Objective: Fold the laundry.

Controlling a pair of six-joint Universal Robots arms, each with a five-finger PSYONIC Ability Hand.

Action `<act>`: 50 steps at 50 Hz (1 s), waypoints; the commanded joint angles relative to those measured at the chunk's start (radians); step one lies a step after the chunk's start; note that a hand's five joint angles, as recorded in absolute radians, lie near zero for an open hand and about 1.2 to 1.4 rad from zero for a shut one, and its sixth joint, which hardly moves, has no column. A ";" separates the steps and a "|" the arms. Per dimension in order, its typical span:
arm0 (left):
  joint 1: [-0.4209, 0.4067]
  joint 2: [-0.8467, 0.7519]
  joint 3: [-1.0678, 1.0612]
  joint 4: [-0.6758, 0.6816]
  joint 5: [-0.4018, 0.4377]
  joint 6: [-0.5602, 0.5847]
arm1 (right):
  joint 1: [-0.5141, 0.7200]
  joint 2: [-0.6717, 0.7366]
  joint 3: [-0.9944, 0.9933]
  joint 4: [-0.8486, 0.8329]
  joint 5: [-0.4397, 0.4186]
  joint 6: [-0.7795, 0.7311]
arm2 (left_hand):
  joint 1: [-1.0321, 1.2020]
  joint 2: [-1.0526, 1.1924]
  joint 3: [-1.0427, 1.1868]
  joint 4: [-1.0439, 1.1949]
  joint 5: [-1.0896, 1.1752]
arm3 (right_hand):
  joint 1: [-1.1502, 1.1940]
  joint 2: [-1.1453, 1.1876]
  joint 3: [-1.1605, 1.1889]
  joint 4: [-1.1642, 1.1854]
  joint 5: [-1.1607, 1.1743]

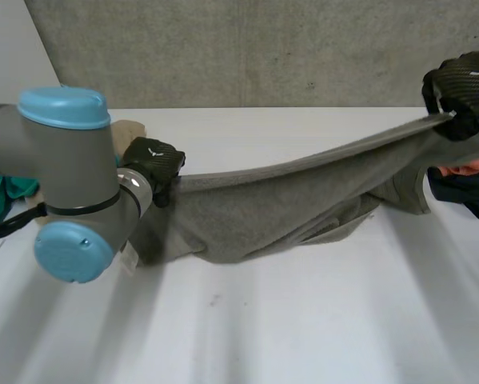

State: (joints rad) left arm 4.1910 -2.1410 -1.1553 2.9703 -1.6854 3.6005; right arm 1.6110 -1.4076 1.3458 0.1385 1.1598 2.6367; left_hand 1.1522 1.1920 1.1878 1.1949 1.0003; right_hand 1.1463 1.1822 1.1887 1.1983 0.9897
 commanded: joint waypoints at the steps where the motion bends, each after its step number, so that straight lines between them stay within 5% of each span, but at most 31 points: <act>1: 0.058 -0.115 0.155 0.090 0.036 0.001 | 0.017 0.132 -0.189 0.222 -0.002 -0.162 | 0.244 0.204 0.208 0.201 0.221 | 0.250 0.214 0.208 0.198 0.232; 10: 0.130 -0.117 0.436 0.441 0.113 0.043 | 0.110 0.358 -0.558 0.043 0.182 -0.113 | 0.244 0.204 0.208 0.201 0.221 | 0.250 0.214 0.208 0.198 0.232; 16: 0.152 -0.065 0.577 0.726 0.108 0.014 | 0.148 0.374 -0.630 -0.453 0.343 0.032 | 0.244 0.204 0.208 0.201 0.221 | 0.250 0.214 0.208 0.198 0.232; 22: 0.153 -0.016 0.576 0.722 0.104 0.001 | 0.170 0.292 -0.510 -0.770 0.374 0.106 | 0.244 0.204 0.208 0.201 0.221 | 0.250 0.214 0.208 0.198 0.232; 30: 0.185 0.082 0.326 0.688 0.056 -0.072 | 0.187 0.259 -0.329 -0.734 0.313 0.134 | 0.244 0.204 0.208 0.201 0.221 | 0.250 0.214 0.208 0.198 0.232; 38: 0.192 0.119 -0.065 0.694 0.121 -0.125 | 0.195 0.260 -0.097 -0.590 0.222 0.190 | 0.244 0.204 0.208 0.201 0.221 | 0.250 0.214 0.208 0.198 0.232; 50: 0.238 0.020 -0.388 0.711 0.246 0.030 | 0.149 0.364 0.177 -0.453 0.143 0.008 | 0.244 0.204 0.208 0.201 0.221 | 0.250 0.214 0.208 0.198 0.232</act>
State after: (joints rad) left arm 4.3976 -2.0576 -1.4846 3.7002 -1.4696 3.5314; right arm 1.7902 -1.0826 1.4441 -0.3587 1.3148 2.7438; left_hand 1.1522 1.1970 1.1916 1.1982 1.0062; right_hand 1.1463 1.1822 1.1929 1.2005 1.0168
